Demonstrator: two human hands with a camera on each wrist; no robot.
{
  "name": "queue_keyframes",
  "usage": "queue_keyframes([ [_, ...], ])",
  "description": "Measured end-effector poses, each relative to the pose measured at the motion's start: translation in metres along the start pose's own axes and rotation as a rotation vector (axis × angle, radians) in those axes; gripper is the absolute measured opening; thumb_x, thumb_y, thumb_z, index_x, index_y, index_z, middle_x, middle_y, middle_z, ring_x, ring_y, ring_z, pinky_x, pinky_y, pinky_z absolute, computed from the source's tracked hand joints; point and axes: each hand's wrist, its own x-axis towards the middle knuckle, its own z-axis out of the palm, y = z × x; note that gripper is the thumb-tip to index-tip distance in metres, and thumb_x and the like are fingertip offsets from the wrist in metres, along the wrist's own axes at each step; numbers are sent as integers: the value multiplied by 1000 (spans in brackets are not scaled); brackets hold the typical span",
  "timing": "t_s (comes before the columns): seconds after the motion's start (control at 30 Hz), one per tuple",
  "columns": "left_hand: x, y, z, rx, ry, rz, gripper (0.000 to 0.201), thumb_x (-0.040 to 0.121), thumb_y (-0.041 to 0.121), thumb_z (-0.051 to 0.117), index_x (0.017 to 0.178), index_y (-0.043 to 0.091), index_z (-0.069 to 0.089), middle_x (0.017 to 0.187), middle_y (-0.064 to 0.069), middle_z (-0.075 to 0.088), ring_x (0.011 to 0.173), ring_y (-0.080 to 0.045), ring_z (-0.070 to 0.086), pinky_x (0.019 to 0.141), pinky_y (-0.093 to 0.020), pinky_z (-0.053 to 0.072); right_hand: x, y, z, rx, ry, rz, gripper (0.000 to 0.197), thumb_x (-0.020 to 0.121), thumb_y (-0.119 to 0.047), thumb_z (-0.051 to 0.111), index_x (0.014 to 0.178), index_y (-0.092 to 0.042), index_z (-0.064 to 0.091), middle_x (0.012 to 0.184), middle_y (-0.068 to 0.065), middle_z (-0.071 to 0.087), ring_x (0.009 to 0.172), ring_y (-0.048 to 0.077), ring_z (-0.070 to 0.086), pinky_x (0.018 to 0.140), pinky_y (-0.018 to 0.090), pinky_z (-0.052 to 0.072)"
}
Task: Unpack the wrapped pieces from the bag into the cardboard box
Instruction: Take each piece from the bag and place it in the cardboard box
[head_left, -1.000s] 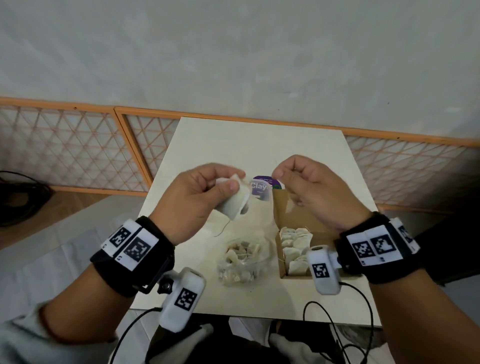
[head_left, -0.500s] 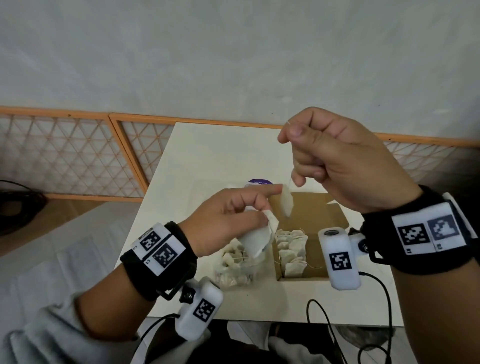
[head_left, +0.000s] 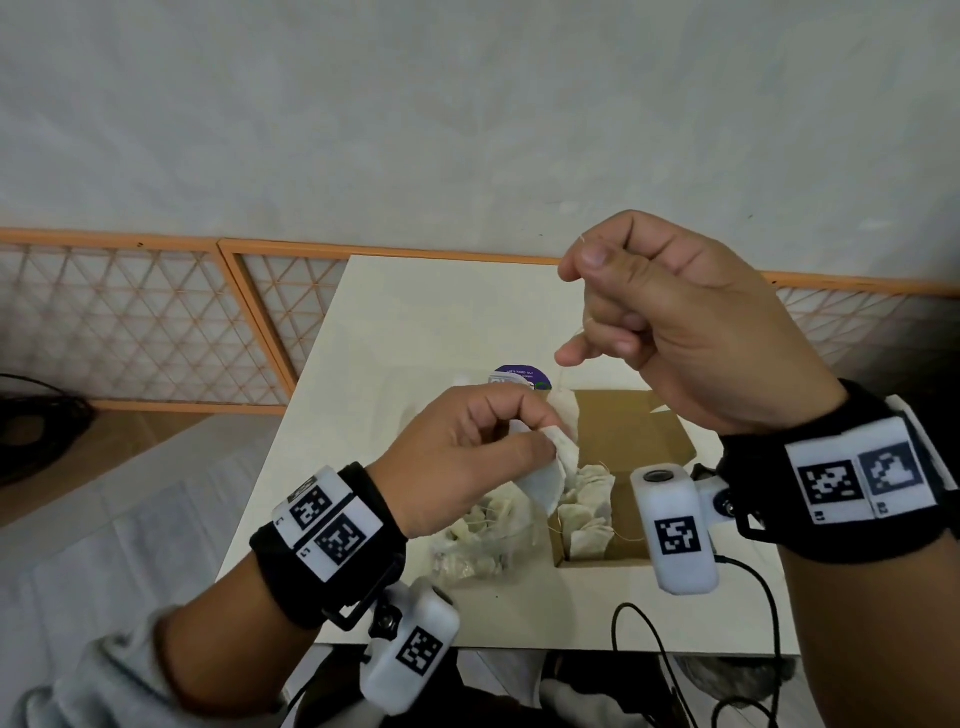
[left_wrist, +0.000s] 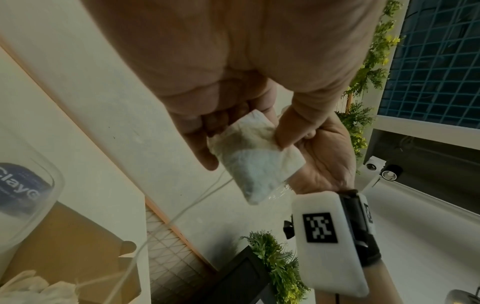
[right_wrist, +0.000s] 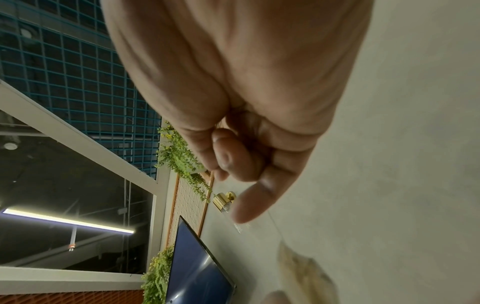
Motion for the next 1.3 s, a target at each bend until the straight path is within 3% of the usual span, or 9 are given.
queue_keyframes([
  [0.07, -1, -3, -1, 22, 20, 15, 16, 88, 21, 71, 93, 6, 75, 92, -11, 72, 82, -42, 66, 80, -49, 51, 2, 3, -3, -21, 31, -3, 16, 104, -15, 57, 94, -8, 67, 59, -1, 33, 53, 19, 30, 74, 43, 60],
  [0.2, -3, -10, -6, 95, 110, 27, 11, 86, 23, 74, 90, 14, 79, 95, 4, 67, 91, -19, 66, 82, -38, 53, 9, 14, -13, -121, 116, -13, 15, 105, -13, 58, 96, -7, 67, 60, -1, 39, 53, 17, 37, 73, 43, 62],
  [0.3, -3, -14, -10, 128, 135, 39, 14, 85, 28, 75, 94, 19, 82, 100, -3, 66, 96, -25, 66, 88, -49, 54, 15, 33, -22, -232, 164, 52, 14, 105, -14, 60, 96, -10, 69, 65, 2, 53, 55, 18, 48, 77, 49, 63],
  [0.4, -4, -13, -15, 176, 158, 49, 11, 89, 21, 73, 94, 21, 82, 104, -13, 66, 98, -35, 65, 89, -56, 54, 16, 55, -30, -439, 197, 168, 12, 103, -26, 64, 109, -20, 72, 92, -1, 72, 64, 22, 68, 87, 57, 62],
  [0.53, -6, -10, -23, 258, 168, 55, 10, 89, 26, 72, 93, 27, 81, 102, -11, 66, 96, -31, 65, 87, -49, 53, 7, 65, -25, -679, 209, 183, 30, 100, -41, 65, 128, -31, 66, 117, -15, 68, 83, 15, 73, 87, 40, 60],
  [0.7, -3, -8, -24, 292, 164, 38, 9, 90, 23, 73, 94, 22, 81, 102, -6, 68, 95, -29, 70, 92, -58, 55, -7, 62, -5, -555, 56, 109, 17, 98, -37, 69, 109, -29, 78, 98, -15, 76, 73, -6, 64, 72, 10, 44],
  [0.87, -1, -10, -24, 324, 183, 27, 10, 91, 25, 71, 95, 24, 81, 106, -1, 69, 100, -22, 69, 94, -54, 55, -6, 79, 0, -517, 33, 85, 14, 99, -34, 70, 90, -27, 80, 82, -3, 77, 69, 12, 65, 72, 38, 54],
  [1.1, 1, -13, -26, 277, 291, 50, 10, 95, 16, 72, 89, 17, 80, 115, 3, 72, 107, -16, 70, 92, -33, 57, -7, 85, 0, -614, 7, 26, 19, 103, -29, 63, 90, -24, 76, 73, -12, 73, 67, 7, 67, 66, 18, 50],
  [1.3, 4, -18, -25, 279, 319, 10, 11, 96, 21, 70, 86, 19, 74, 95, -1, 77, 83, -14, 69, 72, -24, 54, -13, 86, 4, -623, -56, 41, 34, 109, -33, 52, 89, -13, 71, 74, 1, 71, 69, 12, 71, 74, 46, 56],
])
